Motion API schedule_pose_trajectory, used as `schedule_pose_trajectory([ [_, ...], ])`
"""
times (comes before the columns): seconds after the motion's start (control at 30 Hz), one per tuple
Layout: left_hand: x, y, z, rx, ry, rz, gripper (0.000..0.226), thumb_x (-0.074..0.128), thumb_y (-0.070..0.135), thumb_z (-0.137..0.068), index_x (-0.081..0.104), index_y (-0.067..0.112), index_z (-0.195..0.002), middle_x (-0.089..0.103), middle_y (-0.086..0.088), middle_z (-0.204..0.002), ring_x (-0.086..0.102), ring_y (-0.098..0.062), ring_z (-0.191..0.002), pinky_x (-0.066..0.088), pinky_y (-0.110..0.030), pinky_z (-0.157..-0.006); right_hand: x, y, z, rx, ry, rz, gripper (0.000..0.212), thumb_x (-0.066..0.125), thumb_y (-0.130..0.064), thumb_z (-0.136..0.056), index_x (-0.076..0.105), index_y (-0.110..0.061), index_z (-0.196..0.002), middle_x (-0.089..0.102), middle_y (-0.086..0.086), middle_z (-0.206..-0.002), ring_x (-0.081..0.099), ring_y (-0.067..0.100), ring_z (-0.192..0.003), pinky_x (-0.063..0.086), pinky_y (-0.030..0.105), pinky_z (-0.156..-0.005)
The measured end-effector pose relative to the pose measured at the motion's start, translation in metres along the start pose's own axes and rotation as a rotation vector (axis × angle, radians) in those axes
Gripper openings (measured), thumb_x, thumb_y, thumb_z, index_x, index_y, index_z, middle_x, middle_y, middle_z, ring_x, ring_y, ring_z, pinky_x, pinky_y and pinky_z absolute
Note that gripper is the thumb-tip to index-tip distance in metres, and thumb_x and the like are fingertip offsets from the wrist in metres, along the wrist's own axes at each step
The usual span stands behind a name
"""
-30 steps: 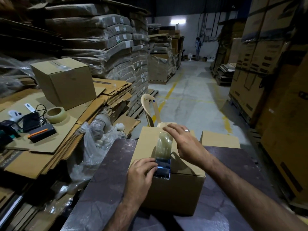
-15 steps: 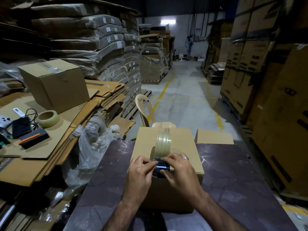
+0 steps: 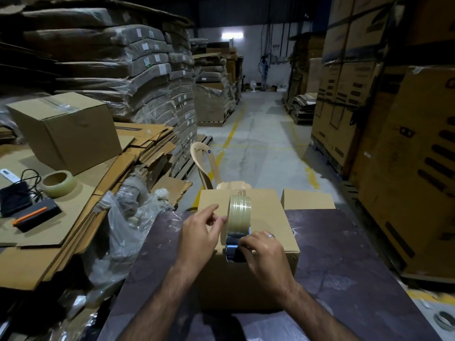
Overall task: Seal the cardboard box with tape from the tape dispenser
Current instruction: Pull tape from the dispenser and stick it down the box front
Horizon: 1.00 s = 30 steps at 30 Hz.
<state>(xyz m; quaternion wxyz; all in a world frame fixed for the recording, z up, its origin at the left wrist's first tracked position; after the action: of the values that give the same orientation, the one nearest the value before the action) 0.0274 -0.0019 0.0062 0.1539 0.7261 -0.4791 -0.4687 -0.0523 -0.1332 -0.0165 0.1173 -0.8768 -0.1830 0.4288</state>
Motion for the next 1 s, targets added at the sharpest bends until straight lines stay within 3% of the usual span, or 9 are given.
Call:
schedule_pose_trajectory([
  [0.2,0.029,0.014,-0.043,0.018,-0.157,-0.176,0.070,0.060,0.064,-0.078,0.052,0.024,-0.135,0.063,0.006,-0.099,0.058,-0.011,-0.091,0.052,-0.032,-0.079,0.001,0.002,-0.001,0.015,-0.005,-0.004,0.048,0.079,0.004,-0.060,0.070,-0.015,-0.103,0.072,-0.001,-0.086,0.063,0.016,-0.075,0.052,0.024,-0.067],
  [0.37,0.056,0.008,-0.051,-0.008,-0.286,-0.410,0.095,0.055,0.080,-0.066,0.043,0.021,-0.139,0.057,-0.001,-0.134,0.053,-0.018,-0.120,0.048,-0.037,-0.095,-0.002,-0.005,0.002,-0.023,0.000,0.001,0.029,0.082,-0.001,-0.061,0.071,-0.019,-0.081,0.070,-0.003,-0.084,0.061,0.014,-0.074,0.052,0.023,-0.061],
  [0.47,0.063,0.011,-0.051,-0.015,-0.299,-0.412,0.088,0.055,0.073,-0.072,0.039,0.019,-0.140,0.054,-0.003,-0.136,0.051,-0.021,-0.123,0.045,-0.038,-0.096,-0.001,-0.007,0.007,-0.048,0.032,0.012,0.009,0.068,-0.009,-0.074,0.070,-0.017,-0.076,0.068,0.000,-0.091,0.060,0.014,-0.079,0.054,0.023,-0.057],
  [0.57,0.067,0.017,-0.048,-0.008,-0.281,-0.372,0.074,0.054,0.058,-0.079,0.039,0.018,-0.139,0.055,-0.003,-0.132,0.052,-0.022,-0.119,0.044,-0.037,-0.093,0.004,-0.007,0.011,-0.071,0.036,0.052,0.020,0.050,-0.015,-0.080,0.069,-0.016,-0.075,0.066,-0.002,-0.082,0.055,0.014,-0.071,0.048,0.024,-0.050],
  [0.7,0.071,0.023,-0.047,-0.002,-0.256,-0.393,0.065,0.049,0.049,-0.082,0.040,0.015,-0.137,0.054,-0.008,-0.123,0.056,-0.028,-0.106,0.047,-0.038,-0.085,0.006,-0.010,0.013,-0.100,0.022,0.103,0.022,0.048,-0.017,-0.081,0.068,-0.015,-0.073,0.063,-0.002,-0.076,0.052,0.014,-0.066,0.039,0.020,-0.046],
  [0.87,0.079,0.024,-0.052,0.021,-0.287,-0.411,0.058,0.048,0.046,-0.084,0.044,0.011,-0.131,0.053,-0.012,-0.118,0.057,-0.031,-0.101,0.048,-0.039,-0.081,0.012,-0.011,0.013,-0.142,-0.034,0.092,0.020,0.048,-0.016,-0.082,0.067,-0.015,-0.077,0.060,-0.001,-0.076,0.051,0.015,-0.068,0.042,0.025,-0.045],
  [1.0,0.087,0.023,-0.059,0.032,-0.335,-0.412,0.054,0.048,0.045,-0.083,0.049,0.011,-0.125,0.055,-0.012,-0.115,0.057,-0.032,-0.101,0.046,-0.038,-0.082,0.010,-0.012,0.012,-0.250,-0.060,0.059,0.010,0.061,-0.003,-0.077,0.060,-0.013,-0.074,0.056,0.002,-0.077,0.046,0.016,-0.069,0.039,0.027,-0.051],
])
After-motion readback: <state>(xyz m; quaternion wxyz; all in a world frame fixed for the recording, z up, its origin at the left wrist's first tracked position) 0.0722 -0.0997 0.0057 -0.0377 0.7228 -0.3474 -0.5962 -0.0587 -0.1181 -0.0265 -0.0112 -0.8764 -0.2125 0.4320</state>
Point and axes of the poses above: each hand's wrist, its own z-axis away from the middle knuckle, its own x-axis out of the palm, y = z × x, the point moved 9 cm from there along -z, towards the middle knuckle
